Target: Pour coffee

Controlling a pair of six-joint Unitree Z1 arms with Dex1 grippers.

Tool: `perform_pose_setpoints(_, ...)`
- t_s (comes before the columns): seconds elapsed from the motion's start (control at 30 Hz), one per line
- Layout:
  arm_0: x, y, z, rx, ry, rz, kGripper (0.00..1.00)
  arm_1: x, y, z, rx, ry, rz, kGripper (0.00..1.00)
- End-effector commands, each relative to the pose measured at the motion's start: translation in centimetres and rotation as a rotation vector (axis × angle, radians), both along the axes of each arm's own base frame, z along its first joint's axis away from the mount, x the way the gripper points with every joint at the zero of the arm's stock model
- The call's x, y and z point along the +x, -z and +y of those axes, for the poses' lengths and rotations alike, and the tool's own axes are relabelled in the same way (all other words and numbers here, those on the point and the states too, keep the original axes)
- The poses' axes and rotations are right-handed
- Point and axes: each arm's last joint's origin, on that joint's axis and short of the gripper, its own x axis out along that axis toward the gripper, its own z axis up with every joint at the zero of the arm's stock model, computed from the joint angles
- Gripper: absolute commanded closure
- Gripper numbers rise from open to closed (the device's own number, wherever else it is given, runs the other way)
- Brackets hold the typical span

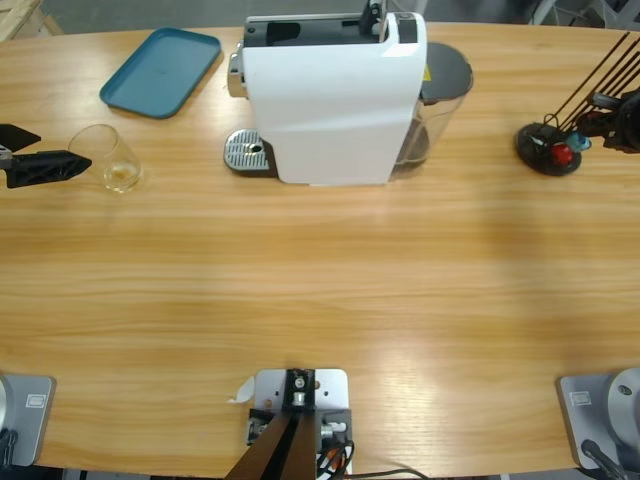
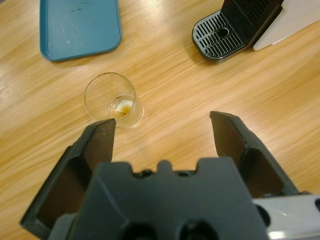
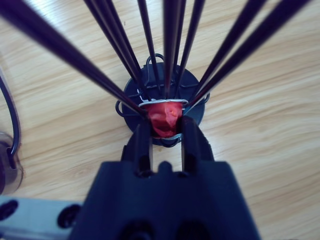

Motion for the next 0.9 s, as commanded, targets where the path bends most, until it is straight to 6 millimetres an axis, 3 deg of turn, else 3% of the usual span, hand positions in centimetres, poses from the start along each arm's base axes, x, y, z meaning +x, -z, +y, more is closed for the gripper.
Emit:
perform_pose_setpoints(0.03, -0.1, 1.4, 0.0, 0.028, -0.009, 0.036, 0.184, 0.0, 0.0, -0.4, -0.017, 0.015, -0.013, 0.869)
perform_pose_setpoints(0.23, 0.0, 1.5, 0.0, 0.031, -0.009, 0.039, 0.184, -0.7, -2.0, -0.4, -0.031, 0.009, -0.055, 0.869)
perform_pose_setpoints(0.9, 0.1, 1.6, -0.1, 0.03, -0.012, 0.043, 0.184, -0.1, -9.2, -0.1, -0.066, -0.02, -0.098, 0.869)
